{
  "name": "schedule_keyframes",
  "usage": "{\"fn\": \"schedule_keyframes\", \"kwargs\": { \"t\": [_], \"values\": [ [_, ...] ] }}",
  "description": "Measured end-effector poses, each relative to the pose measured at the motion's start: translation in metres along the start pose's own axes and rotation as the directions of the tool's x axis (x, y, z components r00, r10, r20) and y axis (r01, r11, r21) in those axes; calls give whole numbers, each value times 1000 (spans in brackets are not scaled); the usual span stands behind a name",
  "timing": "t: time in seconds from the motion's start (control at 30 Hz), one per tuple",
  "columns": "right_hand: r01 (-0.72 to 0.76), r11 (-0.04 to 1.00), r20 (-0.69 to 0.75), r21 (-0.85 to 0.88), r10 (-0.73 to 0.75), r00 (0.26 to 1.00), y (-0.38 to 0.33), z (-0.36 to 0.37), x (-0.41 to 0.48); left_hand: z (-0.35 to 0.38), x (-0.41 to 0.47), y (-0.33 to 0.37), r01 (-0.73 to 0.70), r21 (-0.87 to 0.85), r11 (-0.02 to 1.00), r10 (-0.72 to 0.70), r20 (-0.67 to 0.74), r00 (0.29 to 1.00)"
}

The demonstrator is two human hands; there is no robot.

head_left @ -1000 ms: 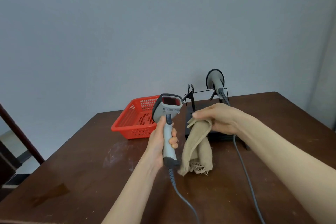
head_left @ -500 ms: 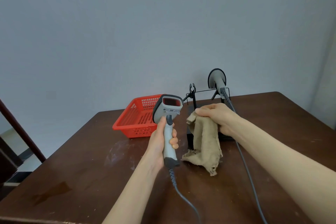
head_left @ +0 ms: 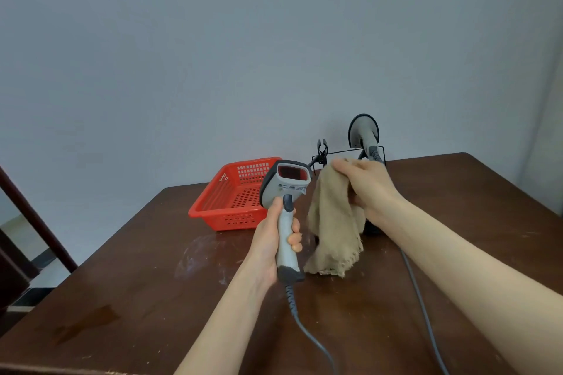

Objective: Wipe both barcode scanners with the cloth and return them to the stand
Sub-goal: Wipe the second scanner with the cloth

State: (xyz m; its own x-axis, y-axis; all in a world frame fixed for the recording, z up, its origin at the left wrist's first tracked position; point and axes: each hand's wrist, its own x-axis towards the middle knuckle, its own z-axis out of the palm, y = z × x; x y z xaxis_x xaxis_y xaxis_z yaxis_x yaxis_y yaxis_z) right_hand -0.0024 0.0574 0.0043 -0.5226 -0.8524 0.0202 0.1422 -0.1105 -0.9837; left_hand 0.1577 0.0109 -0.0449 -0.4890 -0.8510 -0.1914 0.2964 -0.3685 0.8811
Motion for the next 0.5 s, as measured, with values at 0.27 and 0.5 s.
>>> {"fn": "schedule_keyframes", "kwargs": {
  "t": [0.27,0.5],
  "values": [
    [506,465,200,-726,-561,803,2,15,-22,10,-3,-5,-2,36,999,1,17,1000],
    [507,589,178,-629,-526,832,0,17,-20,15,-4,-1,-3,22,1000,3,27,1000]
  ]
}}
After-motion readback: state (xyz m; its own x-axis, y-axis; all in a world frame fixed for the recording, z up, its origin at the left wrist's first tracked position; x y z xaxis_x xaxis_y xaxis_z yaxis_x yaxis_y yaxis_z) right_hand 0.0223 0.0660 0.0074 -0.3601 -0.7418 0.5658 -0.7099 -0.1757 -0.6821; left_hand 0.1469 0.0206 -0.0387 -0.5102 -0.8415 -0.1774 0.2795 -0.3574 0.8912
